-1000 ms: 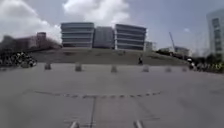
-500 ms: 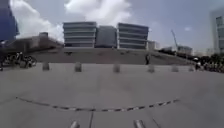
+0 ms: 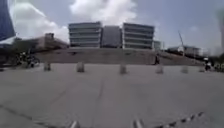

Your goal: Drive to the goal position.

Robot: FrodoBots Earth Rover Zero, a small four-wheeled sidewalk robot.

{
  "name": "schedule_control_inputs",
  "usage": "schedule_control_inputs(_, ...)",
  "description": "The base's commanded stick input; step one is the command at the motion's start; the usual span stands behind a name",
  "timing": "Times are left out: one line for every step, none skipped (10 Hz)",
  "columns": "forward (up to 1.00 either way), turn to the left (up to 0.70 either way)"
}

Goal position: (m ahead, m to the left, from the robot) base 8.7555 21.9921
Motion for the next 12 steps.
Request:
schedule_control_inputs(0.85, 0.00)
schedule_control_inputs(0.85, 0.00)
schedule_control_inputs(0.85, 0.00)
schedule_control_inputs(0.85, 0.00)
schedule_control_inputs(0.85, 0.00)
schedule_control_inputs(0.85, 0.00)
schedule_control_inputs(0.85, 0.00)
schedule_control_inputs(0.85, 0.00)
schedule_control_inputs(0.85, 0.00)
schedule_control_inputs(0.85, 0.00)
schedule_control_inputs(0.85, 0.00)
schedule_control_inputs(0.85, 0.00)
